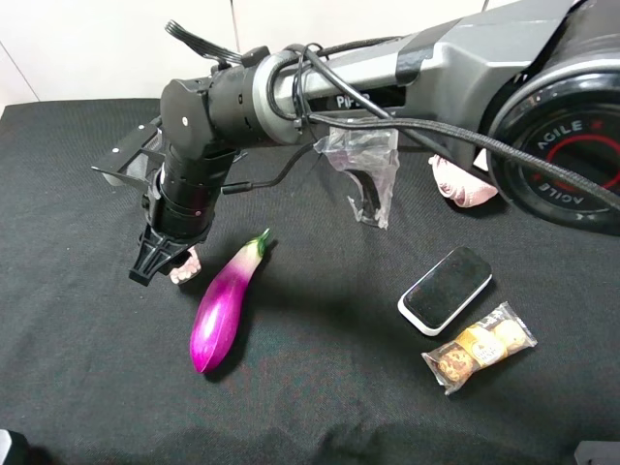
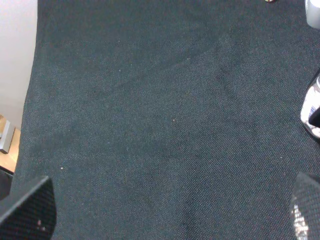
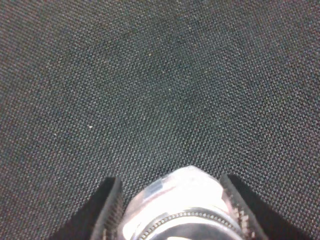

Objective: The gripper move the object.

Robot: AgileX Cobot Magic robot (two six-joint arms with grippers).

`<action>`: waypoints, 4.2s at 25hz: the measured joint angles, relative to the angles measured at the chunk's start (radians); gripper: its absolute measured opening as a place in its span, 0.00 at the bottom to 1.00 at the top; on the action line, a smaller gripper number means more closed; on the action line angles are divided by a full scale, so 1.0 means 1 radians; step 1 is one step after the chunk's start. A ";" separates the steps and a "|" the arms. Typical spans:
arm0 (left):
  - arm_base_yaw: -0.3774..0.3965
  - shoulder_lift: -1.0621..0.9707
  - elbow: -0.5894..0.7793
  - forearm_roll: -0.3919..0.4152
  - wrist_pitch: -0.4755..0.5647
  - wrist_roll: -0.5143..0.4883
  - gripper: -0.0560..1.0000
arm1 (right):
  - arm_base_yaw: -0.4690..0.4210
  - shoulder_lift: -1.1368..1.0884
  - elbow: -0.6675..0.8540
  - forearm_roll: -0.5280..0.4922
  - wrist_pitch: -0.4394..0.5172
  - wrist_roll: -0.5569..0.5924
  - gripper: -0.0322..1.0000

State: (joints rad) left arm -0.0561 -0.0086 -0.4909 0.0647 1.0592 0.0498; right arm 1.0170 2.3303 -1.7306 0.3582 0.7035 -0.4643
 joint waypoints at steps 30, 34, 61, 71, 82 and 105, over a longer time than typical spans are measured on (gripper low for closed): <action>0.000 0.000 0.000 0.000 0.000 0.000 0.99 | 0.000 -0.080 0.000 -0.070 0.102 0.028 0.66; 0.000 0.000 0.000 0.000 0.000 0.000 0.99 | 0.000 -0.111 0.000 -0.126 0.159 0.066 0.66; 0.000 0.000 0.000 0.000 0.000 0.000 0.99 | -0.069 -0.380 0.005 -0.295 0.518 0.237 0.66; 0.000 0.000 0.000 0.000 0.000 0.000 0.99 | -0.069 -0.544 0.122 -0.352 0.519 0.287 0.66; 0.000 0.000 0.000 0.000 0.000 0.000 0.99 | -0.131 -0.801 0.299 -0.400 0.520 0.333 0.66; 0.000 0.000 0.000 0.000 0.000 0.000 0.99 | -0.244 -1.314 0.662 -0.497 0.523 0.484 0.66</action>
State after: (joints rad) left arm -0.0561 -0.0086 -0.4909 0.0647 1.0592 0.0498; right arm 0.7732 1.0162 -1.0683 -0.1391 1.2262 0.0197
